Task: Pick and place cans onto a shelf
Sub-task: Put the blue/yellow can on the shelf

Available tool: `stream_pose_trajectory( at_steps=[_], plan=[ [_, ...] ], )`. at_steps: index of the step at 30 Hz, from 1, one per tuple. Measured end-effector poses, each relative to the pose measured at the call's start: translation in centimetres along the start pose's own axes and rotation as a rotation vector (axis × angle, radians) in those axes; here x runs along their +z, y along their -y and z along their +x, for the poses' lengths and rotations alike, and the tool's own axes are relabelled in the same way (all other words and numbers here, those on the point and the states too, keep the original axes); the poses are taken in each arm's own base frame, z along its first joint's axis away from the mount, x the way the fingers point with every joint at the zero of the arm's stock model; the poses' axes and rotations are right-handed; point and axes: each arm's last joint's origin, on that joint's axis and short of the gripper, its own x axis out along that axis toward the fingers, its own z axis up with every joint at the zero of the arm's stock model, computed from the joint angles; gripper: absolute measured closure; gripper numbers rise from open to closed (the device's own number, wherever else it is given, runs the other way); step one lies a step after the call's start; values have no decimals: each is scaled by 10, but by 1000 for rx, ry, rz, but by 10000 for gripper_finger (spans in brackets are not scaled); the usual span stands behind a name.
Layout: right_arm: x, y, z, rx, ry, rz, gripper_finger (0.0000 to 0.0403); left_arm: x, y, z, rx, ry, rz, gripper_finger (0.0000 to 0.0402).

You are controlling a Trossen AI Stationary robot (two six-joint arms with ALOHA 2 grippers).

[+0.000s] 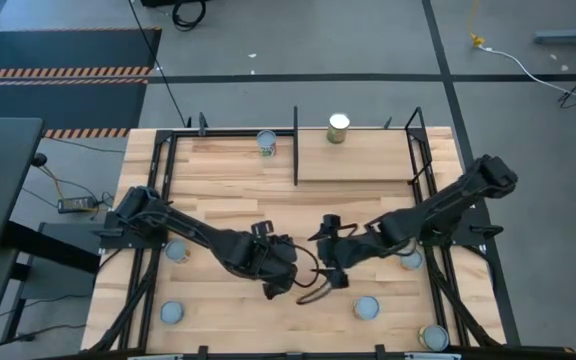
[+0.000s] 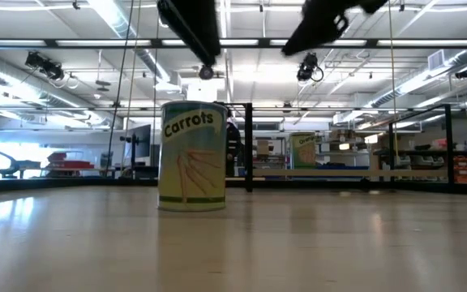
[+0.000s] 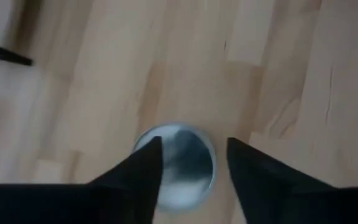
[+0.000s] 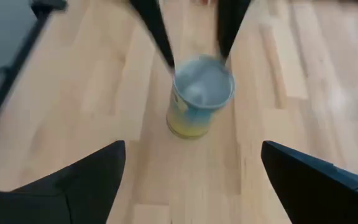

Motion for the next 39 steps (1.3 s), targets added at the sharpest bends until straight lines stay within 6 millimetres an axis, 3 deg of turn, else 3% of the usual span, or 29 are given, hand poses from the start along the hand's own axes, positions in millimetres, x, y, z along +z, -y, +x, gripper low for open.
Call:
stream_pose_trajectory(
  at_steps=[5, 8, 13, 18, 22, 27, 35, 39],
  plan=[
    [-5, 5, 46, 15, -7, -28, 9, -7, -12, -44, 166, -87, 100, 169],
    [-5, 6, 68, 62, -6, -46, 9, -21, -18, -66, 227, -118, 53, 168],
    [16, 7, 85, 83, 33, -21, 9, -53, -29, -99, 188, -46, -95, 181],
    [32, 13, 104, 65, 76, 5, 9, -92, -50, -118, 197, 23, -185, 192],
    [29, 21, 126, 32, 43, 65, 9, -119, -63, -126, 172, 27, -205, 195],
    [25, 25, 137, -23, 4, 134, 9, -142, -74, -136, 131, 46, -207, 195],
    [22, 24, 137, -26, -25, 148, 11, -146, -79, -139, 152, 108, -184, 196],
    [20, 24, 137, -9, -47, 146, 32, -145, -79, -139, 168, 143, -189, 196]
  ],
)
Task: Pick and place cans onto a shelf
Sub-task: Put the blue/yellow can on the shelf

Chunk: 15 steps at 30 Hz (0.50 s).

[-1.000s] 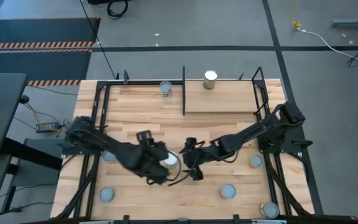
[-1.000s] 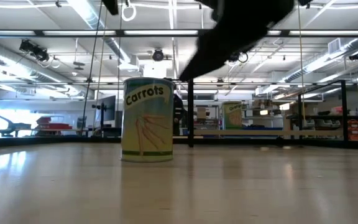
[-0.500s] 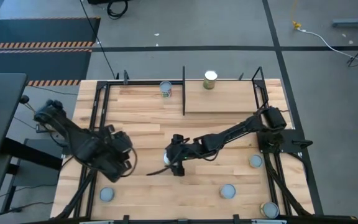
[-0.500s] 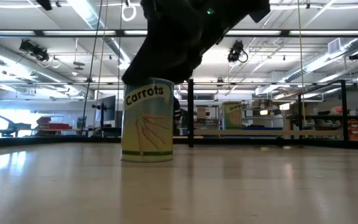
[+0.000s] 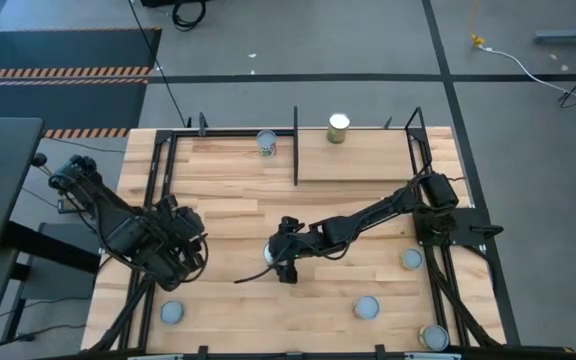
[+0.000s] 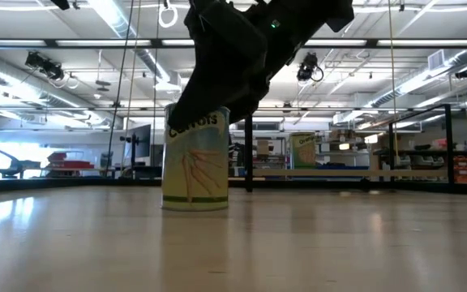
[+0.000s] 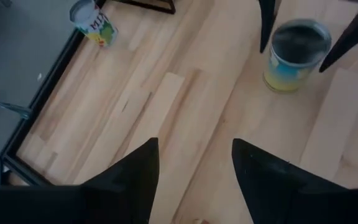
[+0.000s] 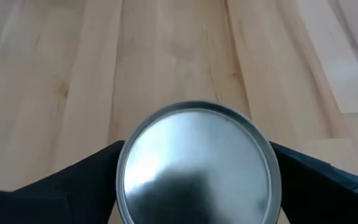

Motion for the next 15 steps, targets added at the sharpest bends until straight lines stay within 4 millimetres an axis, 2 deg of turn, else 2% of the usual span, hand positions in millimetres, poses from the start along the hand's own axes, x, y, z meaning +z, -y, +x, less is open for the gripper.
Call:
stream_pose_trajectory(
  at_steps=[4, 7, 9, 12, 15],
  plan=[
    [-1, 1, 0, -4, -14, 5, 74, 1, 1, 0, -5, 9, -6, 196],
    [4, 3, -12, -4, -15, 37, 87, 1, 1, 0, -5, 10, -6, 196],
    [14, 6, -35, -7, 13, 44, 87, 1, 1, 0, -3, 17, -7, 196],
    [30, 18, -83, -80, 47, 5, 87, 5, 0, -2, 5, 63, -25, 196],
    [29, 39, -128, -145, 40, -16, 87, 13, -1, -1, 18, 124, -79, 196]
  ],
)
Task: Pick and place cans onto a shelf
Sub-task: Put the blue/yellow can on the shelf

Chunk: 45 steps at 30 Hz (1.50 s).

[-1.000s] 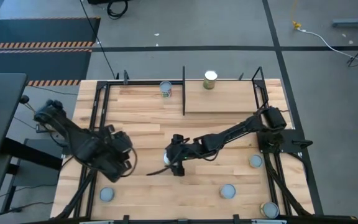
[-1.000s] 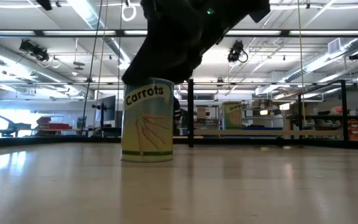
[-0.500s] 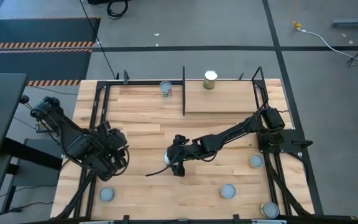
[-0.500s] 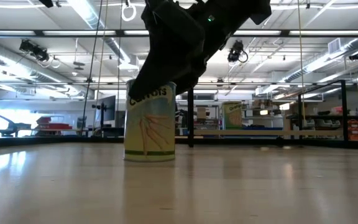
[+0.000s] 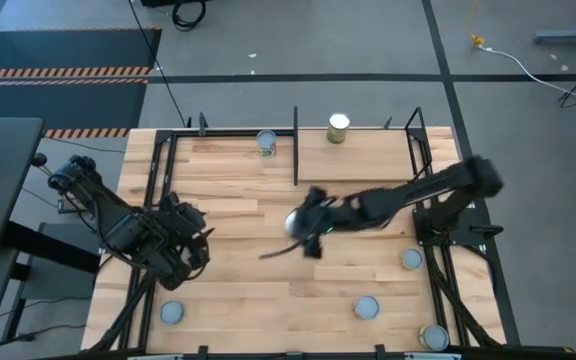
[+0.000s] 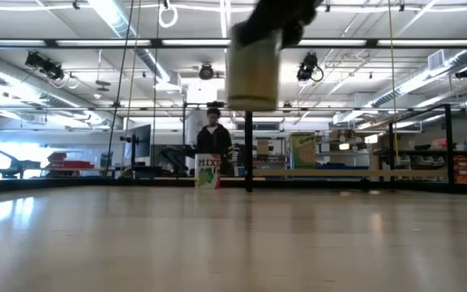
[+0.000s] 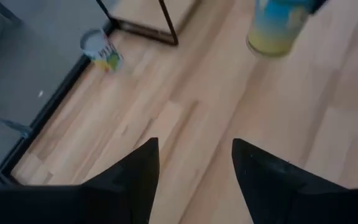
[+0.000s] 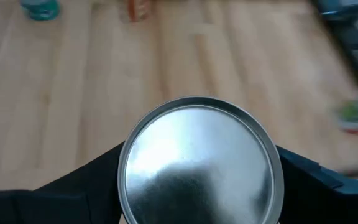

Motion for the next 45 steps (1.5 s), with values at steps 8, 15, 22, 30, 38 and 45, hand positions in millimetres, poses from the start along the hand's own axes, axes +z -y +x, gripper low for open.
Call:
stream_pose_trajectory(
  at_steps=[8, 15, 22, 30, 38, 45],
  plan=[
    [-41, 83, -76, -123, 37, 103, 87, 32, 9, 16, -56, 149, -153, 196],
    [-97, 151, -64, -329, -31, 247, 87, 64, 4, 33, -40, 265, -231, 196],
    [-124, 184, -44, -335, 2, 268, 87, 78, -10, 48, 13, 284, -372, 196],
    [-137, 197, -32, -317, -26, 280, 57, 82, -9, 47, 10, 322, -408, 196],
    [-137, 202, -6, -311, -38, 292, 20, 82, -9, 47, 18, 325, -405, 196],
    [-98, 213, -29, -333, 44, 288, 36, 78, -7, 44, 22, 315, -369, 196]
  ],
)
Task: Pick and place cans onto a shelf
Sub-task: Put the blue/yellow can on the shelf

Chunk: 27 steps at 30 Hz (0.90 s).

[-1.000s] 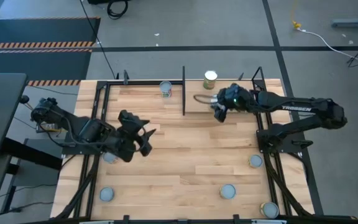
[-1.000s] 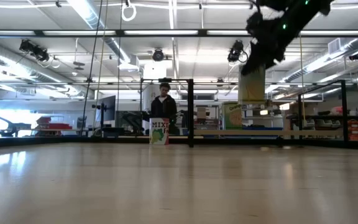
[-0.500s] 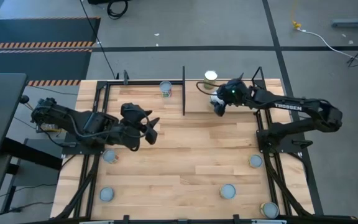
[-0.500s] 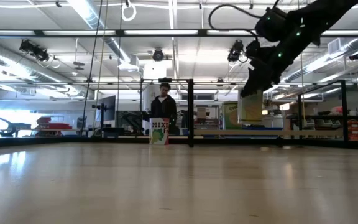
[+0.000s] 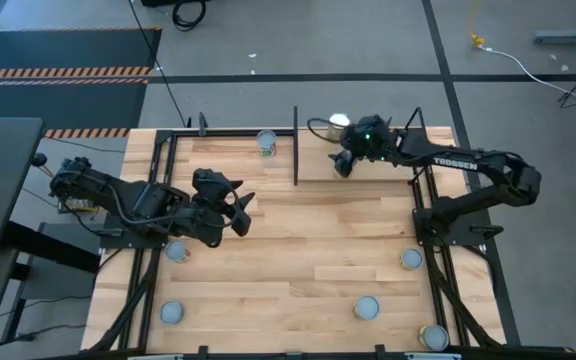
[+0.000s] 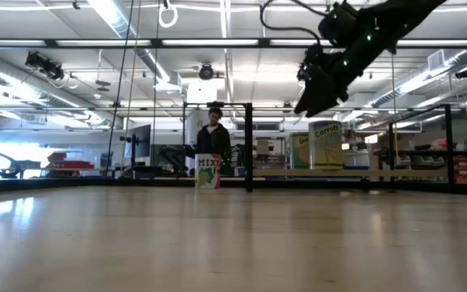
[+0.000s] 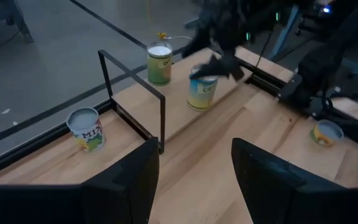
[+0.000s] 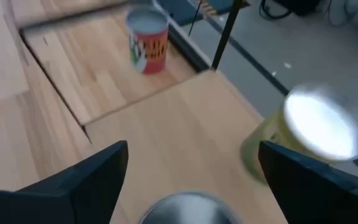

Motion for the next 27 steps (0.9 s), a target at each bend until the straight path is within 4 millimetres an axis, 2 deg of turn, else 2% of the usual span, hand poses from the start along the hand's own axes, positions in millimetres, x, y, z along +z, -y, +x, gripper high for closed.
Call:
stream_pose_trajectory(
  at_steps=[3, 7, 9, 12, 15, 19, 27],
  plan=[
    [13, 4, -13, -2, -25, -33, 42, -1, 0, -1, 0, -3, 6, 196],
    [16, 4, -36, 76, -142, -75, 50, -1, 1, -2, -5, -3, 3, 196],
    [10, 2, -46, 112, -237, -13, 55, -1, 1, -2, -6, -2, 9, 196],
    [-5, -1, -52, 91, -387, 171, 66, -1, 1, -2, -1, 1, 10, 196],
    [-17, -4, -49, 50, -457, 320, 81, 0, -1, 0, 24, 19, 6, 196],
    [-26, -8, -36, 19, -426, 438, 101, 2, -2, 2, 36, 24, 23, 196],
    [-25, -6, -20, -74, -333, 463, 119, -3, 3, -6, -2, 18, 63, 196]
  ],
)
